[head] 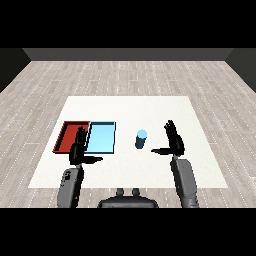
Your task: Pick the blue can and put it in the blue box
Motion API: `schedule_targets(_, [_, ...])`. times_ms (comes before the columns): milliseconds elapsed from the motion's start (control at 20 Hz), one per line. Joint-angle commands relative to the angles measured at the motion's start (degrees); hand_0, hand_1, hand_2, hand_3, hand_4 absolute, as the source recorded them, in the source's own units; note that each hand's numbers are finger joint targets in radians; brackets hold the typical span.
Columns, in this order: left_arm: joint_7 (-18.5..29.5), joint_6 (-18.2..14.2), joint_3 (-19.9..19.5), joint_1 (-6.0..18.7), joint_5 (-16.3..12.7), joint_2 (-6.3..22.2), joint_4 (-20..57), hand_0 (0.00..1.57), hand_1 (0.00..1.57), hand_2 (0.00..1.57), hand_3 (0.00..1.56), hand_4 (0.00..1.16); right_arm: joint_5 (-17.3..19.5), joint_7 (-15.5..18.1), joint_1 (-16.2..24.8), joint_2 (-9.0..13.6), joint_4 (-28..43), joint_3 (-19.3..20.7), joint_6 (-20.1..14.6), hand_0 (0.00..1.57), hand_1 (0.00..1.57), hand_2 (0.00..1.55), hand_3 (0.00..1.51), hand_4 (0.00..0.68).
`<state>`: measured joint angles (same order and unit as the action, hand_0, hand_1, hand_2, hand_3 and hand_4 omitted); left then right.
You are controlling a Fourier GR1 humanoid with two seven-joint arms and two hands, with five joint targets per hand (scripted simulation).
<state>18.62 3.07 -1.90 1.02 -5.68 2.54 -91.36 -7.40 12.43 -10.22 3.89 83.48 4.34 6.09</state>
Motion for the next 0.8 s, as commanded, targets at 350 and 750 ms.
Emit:
schedule_targets(350, [9.19, 3.52, -2.21, -0.34, -2.99, -0.11, 5.6, 0.0, 0.0, 0.0, 0.0, 0.0, -3.33, 0.79, -3.93, 1.15, -2.78, 1.96, 2.4, 0.0, 0.0, 0.0, 0.0, 0.0])
schedule_targets(750, [6.77, 2.24, -1.55, 0.12, -2.21, 0.05, 3.04, 0.0, 0.0, 0.0, 0.0, 0.0, -2.5, 4.42, -4.83, -0.02, -11.02, 1.7, 1.9, 0.0, 0.0, 0.0, 0.0, 0.0])
